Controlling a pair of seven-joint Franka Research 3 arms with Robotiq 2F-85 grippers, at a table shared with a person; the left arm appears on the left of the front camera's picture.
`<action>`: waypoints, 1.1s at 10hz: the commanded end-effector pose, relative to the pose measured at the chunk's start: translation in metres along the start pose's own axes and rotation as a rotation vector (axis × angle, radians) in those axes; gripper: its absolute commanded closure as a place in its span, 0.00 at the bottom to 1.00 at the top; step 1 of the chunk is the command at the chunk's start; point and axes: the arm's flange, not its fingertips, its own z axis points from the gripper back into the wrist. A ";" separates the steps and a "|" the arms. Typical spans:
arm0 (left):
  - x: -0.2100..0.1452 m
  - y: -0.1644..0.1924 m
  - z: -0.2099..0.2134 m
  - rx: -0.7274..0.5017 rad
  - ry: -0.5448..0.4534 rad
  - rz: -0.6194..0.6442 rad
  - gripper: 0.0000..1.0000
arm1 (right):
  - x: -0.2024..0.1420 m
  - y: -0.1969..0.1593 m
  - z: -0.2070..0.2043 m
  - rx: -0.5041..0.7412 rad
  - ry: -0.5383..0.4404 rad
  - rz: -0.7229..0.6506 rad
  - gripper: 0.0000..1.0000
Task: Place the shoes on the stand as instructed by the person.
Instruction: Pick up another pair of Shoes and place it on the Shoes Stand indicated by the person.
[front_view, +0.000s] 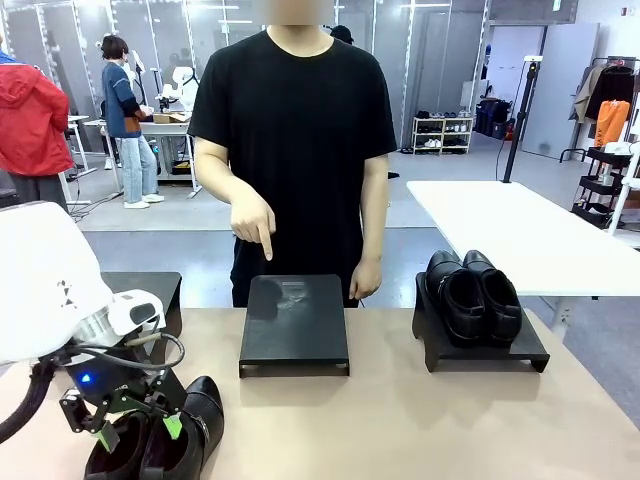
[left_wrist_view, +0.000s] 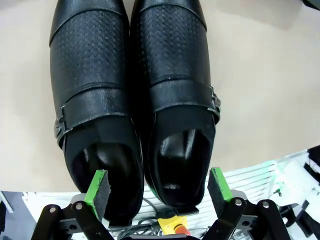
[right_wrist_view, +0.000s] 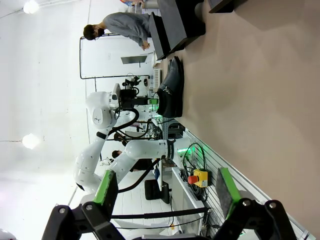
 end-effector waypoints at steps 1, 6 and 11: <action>-0.002 0.007 -0.024 -0.006 -0.039 0.033 0.00 | -0.005 0.001 -0.002 -0.018 0.004 0.004 0.00; 0.000 0.010 -0.047 0.065 -0.042 0.053 0.00 | -0.005 0.001 -0.002 -0.018 0.004 0.004 0.00; -0.004 0.011 -0.055 0.111 -0.037 0.051 1.00 | -0.005 0.001 -0.002 -0.018 0.004 0.004 0.00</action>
